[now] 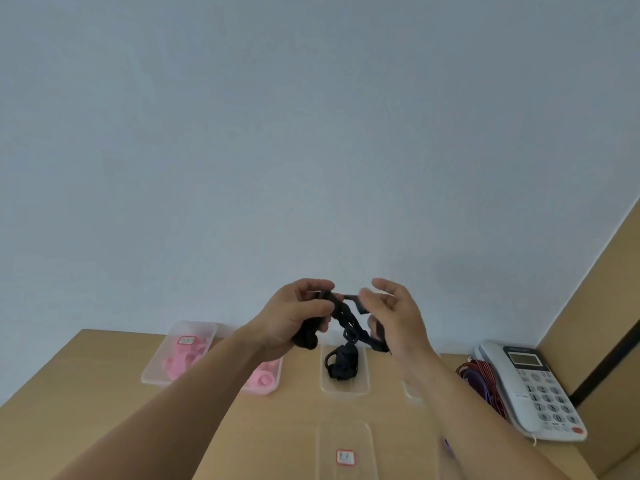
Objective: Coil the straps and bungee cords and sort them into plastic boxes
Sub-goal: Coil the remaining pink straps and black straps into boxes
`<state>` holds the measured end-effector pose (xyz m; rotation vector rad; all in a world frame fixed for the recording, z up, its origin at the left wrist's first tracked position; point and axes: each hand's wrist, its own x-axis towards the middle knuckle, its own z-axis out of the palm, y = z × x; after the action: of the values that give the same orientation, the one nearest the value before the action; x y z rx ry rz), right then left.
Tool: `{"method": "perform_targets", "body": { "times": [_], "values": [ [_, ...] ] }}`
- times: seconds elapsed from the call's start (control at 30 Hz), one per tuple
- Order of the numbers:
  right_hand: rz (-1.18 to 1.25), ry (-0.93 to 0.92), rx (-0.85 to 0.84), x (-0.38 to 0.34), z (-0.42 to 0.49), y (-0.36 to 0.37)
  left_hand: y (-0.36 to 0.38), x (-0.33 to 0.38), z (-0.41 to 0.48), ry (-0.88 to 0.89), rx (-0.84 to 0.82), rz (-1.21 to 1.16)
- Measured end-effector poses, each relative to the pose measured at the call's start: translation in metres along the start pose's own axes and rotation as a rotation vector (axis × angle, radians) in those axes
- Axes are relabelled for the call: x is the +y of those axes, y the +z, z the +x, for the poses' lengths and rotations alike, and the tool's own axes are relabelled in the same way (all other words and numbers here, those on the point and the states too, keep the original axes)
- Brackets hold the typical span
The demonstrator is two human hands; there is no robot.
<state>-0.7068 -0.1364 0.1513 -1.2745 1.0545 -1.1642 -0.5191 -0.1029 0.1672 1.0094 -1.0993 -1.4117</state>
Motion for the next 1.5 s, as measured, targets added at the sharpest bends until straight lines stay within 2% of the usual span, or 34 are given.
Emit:
{"method": "perform_targets", "body": {
  "times": [0.17, 0.23, 0.3, 0.43, 0.57, 0.67, 0.73, 0.8, 0.87, 1.0, 1.1, 1.17, 1.27, 1.4, 1.5],
  "values": [
    [-0.157, -0.057, -0.229, -0.001, -0.01, 0.014, 0.011, 0.011, 0.004, 0.039, -0.045, -0.031],
    [-0.174, -0.049, -0.193, -0.008, -0.008, 0.012, 0.006, 0.012, 0.003, 0.019, -0.118, -0.075],
    [-0.197, -0.037, -0.098, -0.012, -0.003, 0.005, 0.0, 0.01, 0.001, 0.014, -0.13, 0.013],
    [-0.162, -0.083, 0.031, -0.017, 0.002, -0.003, -0.003, 0.005, 0.0, 0.086, 0.013, 0.22],
    [-0.328, -0.069, -0.054, -0.015, 0.0, -0.002, -0.005, 0.007, 0.002, 0.137, 0.166, 0.172],
    [-0.416, -0.054, -0.076, -0.01, -0.001, -0.001, 0.0, 0.007, 0.001, 0.095, 0.161, 0.117],
    [-0.496, -0.112, -0.047, -0.008, -0.002, -0.001, 0.003, 0.005, 0.0, 0.049, 0.164, 0.074],
    [-0.552, -0.182, 0.027, -0.008, -0.005, -0.002, 0.004, 0.004, -0.001, -0.001, 0.132, 0.092],
    [-0.592, -0.267, 0.079, -0.009, -0.008, -0.005, 0.004, 0.004, -0.004, -0.057, 0.024, 0.115],
    [-0.704, -0.373, 0.03, -0.011, -0.013, -0.006, 0.007, 0.01, -0.009, -0.101, -0.174, 0.264],
    [-0.721, -0.366, 0.042, -0.011, -0.016, -0.005, 0.014, 0.009, -0.008, -0.038, -0.108, 0.36],
    [-0.701, -0.297, 0.031, -0.01, -0.018, -0.005, 0.018, 0.008, -0.006, 0.01, -0.02, 0.264],
    [-0.686, -0.237, 0.016, -0.007, -0.022, -0.004, 0.02, 0.009, -0.005, -0.03, 0.054, -0.045],
    [-0.678, -0.339, 0.016, -0.01, -0.023, -0.005, 0.018, 0.019, -0.006, -0.139, -0.086, -0.366],
    [-0.679, -0.309, 0.012, -0.015, -0.02, -0.008, 0.018, 0.026, -0.008, -0.172, -0.175, -0.311]
  ]
}}
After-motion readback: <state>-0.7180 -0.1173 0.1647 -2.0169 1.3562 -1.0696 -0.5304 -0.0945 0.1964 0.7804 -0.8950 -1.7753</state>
